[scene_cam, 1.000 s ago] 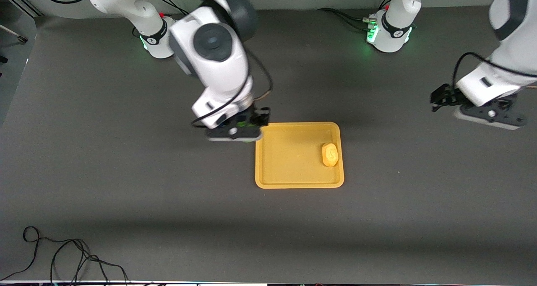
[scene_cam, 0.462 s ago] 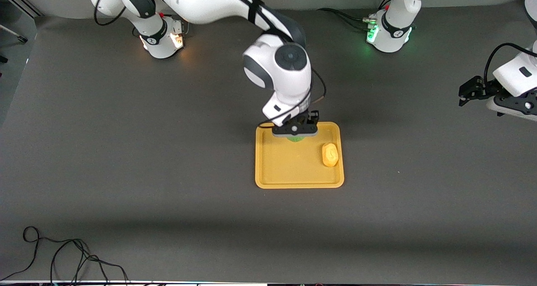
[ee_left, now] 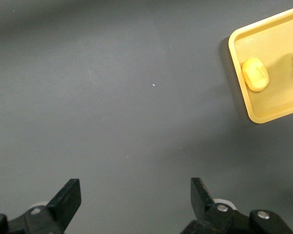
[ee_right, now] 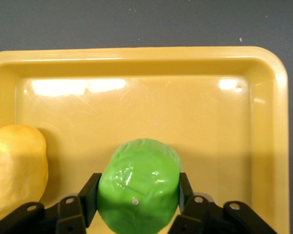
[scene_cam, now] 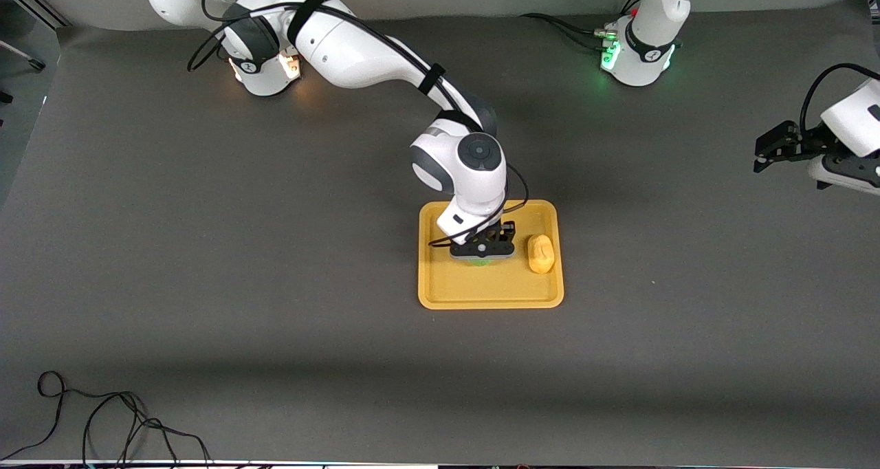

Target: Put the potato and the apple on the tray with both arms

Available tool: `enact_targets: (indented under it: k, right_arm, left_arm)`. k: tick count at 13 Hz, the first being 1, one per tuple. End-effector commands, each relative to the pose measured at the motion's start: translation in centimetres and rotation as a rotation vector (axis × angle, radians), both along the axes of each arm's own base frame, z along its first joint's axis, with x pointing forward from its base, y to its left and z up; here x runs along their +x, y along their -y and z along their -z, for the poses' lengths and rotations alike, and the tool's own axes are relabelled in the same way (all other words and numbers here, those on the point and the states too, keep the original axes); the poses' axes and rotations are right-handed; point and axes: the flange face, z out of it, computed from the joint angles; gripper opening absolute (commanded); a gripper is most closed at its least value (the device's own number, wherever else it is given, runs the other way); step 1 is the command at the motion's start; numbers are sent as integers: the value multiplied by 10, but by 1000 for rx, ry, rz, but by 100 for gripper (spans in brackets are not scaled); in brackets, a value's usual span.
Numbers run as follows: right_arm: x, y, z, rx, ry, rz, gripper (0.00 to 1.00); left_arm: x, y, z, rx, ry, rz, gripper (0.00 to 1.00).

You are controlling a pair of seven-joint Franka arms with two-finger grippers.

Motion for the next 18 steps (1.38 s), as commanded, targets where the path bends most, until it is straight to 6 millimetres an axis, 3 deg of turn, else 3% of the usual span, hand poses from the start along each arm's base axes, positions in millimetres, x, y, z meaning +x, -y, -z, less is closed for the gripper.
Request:
enact_targets:
  k: [1,2,4,5,8,10,12,14,16,18]
  right_arm:
    - [2,-6,14,6,26,5,57]
    - [1,-7,14,11,27,9,100]
    - [6,-4,-15,19,33,27,100]
    - [6,-2,-42,16,31,34,100]
    - [4,15,-145,0,21,63,100]
    - [3,42,-213,-20,5,89,100]
    - [8,86,-278,-40,-12,132,100]
    - [1,135,-324,-97,-67,77,100]
    - [0,204,-355,-108,-94,49,100]
    - [5,287,-374,-104,-126,26,100]
  left_arm:
    - [4,-1,1,-10,-22,-20,100]
    - [5,-1,2,-10,-25,-20,100]
    - [4,1,4,-9,-36,-15,100]
    - [4,1,5,-9,-39,-15,100]
    - [5,2,10,-8,-50,-13,100]
    - [5,2,12,-8,-51,-16,100]
    - [5,2,13,-2,-54,-15,100]
    - [9,2,21,0,-50,-17,98]
    - [10,3,22,0,-51,-13,99]
    - [20,3,28,4,-51,-14,100]
